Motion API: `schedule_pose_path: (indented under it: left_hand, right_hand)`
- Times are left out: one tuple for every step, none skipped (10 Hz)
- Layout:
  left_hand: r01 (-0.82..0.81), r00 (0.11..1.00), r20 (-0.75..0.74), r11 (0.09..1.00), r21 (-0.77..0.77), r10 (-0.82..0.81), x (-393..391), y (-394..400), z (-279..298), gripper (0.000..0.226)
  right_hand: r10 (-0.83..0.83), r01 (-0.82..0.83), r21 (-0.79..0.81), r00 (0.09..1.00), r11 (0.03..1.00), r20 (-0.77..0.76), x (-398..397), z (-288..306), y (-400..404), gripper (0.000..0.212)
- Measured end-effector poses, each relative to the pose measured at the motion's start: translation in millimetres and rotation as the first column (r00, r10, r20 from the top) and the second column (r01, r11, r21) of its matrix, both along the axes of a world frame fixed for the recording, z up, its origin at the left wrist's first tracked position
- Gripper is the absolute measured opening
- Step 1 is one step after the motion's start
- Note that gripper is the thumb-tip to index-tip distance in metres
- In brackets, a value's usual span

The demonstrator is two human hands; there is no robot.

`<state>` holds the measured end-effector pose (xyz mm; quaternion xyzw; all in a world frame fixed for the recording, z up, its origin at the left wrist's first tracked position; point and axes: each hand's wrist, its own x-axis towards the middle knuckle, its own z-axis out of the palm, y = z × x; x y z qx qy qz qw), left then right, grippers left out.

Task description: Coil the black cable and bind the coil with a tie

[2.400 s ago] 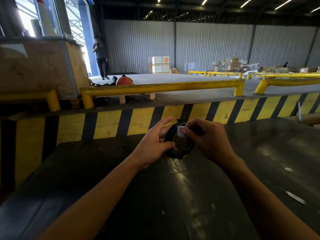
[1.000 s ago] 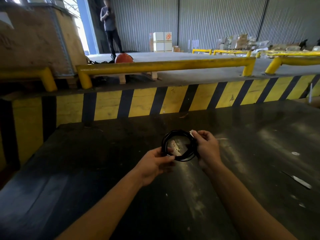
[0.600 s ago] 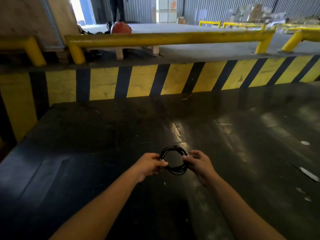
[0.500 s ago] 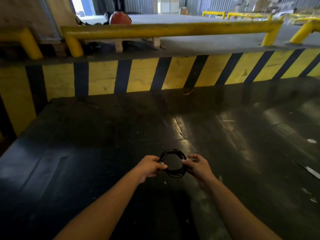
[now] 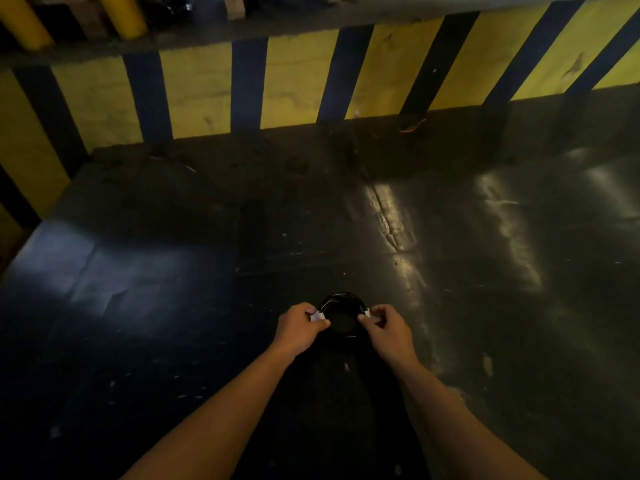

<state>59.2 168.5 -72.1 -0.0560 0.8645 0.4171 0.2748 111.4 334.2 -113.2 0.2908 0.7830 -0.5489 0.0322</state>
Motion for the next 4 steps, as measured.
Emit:
schedule_pose_path:
  left_hand:
    - [0.003, 0.998, -0.055, 1.000, -0.021, -0.004, 2, -1, 1, 0.033]
    - [-0.035, 0.993, -0.117, 0.998, -0.046, 0.029, 16, -8, 6, 0.044]
    - [-0.087, 0.989, -0.123, 0.996, -0.011, 0.085, 45, -23, 9, 0.038]
    - [-0.073, 0.997, 0.028, 0.993, 0.090, 0.071, 100, -49, 1, 0.011]
  right_hand:
    - [0.001, -0.001, 0.067, 1.000, 0.998, 0.012, -2, 0, -4, 0.022]
    - [0.009, -0.011, 0.090, 1.000, 0.996, 0.013, 2, 11, -7, 0.044]
    - [-0.005, 0.004, 0.042, 0.999, 0.999, 0.033, 17, 41, -5, 0.060]
    - [-0.102, 0.047, -0.244, 0.971, 0.969, -0.216, 36, 98, 9, 0.065]
